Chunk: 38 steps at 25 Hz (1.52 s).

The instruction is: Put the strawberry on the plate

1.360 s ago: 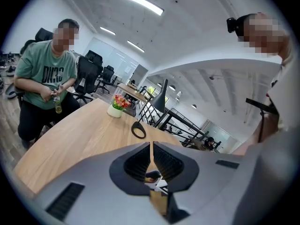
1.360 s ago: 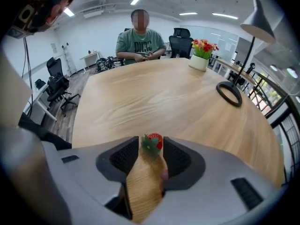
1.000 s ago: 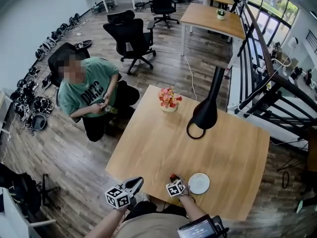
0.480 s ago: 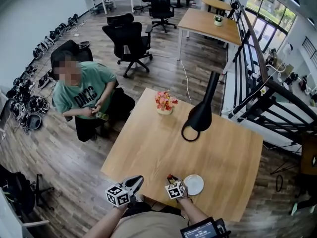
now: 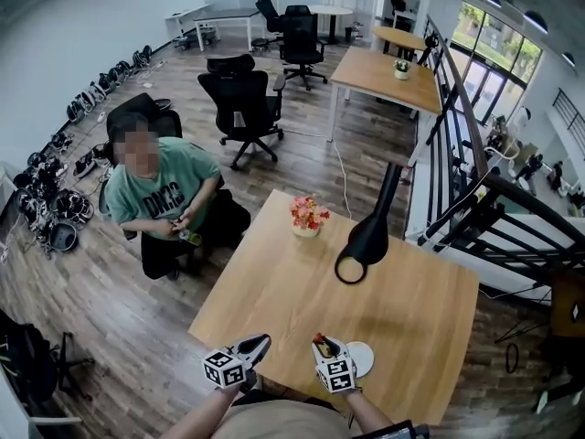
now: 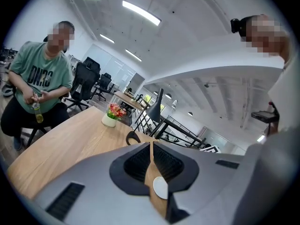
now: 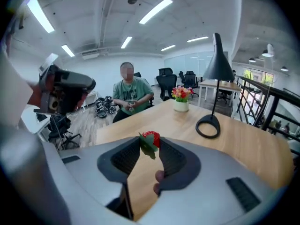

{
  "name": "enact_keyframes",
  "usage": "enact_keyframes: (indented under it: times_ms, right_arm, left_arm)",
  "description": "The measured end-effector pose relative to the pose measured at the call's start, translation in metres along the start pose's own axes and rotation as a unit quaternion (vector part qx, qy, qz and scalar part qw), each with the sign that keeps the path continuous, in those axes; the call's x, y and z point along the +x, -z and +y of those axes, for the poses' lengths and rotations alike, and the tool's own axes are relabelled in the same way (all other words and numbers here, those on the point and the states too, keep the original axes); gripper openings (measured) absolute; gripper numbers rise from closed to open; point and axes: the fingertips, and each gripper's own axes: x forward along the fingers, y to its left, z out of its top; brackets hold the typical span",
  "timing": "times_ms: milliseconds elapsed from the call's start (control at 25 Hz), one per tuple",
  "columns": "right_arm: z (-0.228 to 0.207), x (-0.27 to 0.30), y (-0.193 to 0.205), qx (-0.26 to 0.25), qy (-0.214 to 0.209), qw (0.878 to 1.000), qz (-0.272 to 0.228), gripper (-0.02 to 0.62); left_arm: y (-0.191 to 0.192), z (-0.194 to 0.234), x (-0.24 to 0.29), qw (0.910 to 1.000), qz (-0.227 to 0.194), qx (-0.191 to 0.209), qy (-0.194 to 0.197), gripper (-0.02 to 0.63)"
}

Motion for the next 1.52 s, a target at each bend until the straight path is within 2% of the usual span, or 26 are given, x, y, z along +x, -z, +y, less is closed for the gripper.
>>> enact_keyframes:
  times_ms: [320, 440, 800, 960, 1200, 1520]
  right_arm:
    - [0.005, -0.056, -0.074, -0.008, 0.003, 0.996, -0.092, 0.135]
    - [0.007, -0.074, -0.097, 0.004, -0.005, 0.993, -0.118, 0.135]
    - [-0.001, -0.123, -0.148, 0.038, -0.012, 0.982, -0.184, 0.135]
    - [-0.003, -0.145, -0.17, 0.036, -0.013, 0.976, -0.214, 0.135]
    - [-0.013, -0.173, -0.183, 0.032, -0.006, 0.969, -0.247, 0.135]
    - [-0.032, -0.204, -0.177, 0.033, -0.003, 0.964, -0.266, 0.133]
  left_arm:
    - [-0.012, -0.007, 0.002, 0.9999, -0.015, 0.001, 0.006, 0.006]
    - [-0.018, -0.014, 0.003, 0.9997, -0.022, -0.002, 0.012, 0.005]
    - [-0.027, -0.039, 0.02, 0.9991, -0.022, 0.026, 0.027, 0.005]
    - [-0.028, -0.044, 0.023, 0.9989, -0.018, 0.035, 0.027, 0.005]
    - [-0.035, -0.051, 0.026, 0.9983, -0.023, 0.047, 0.025, 0.006]
    - [-0.036, -0.066, 0.038, 0.9982, -0.025, 0.049, 0.022, 0.005]
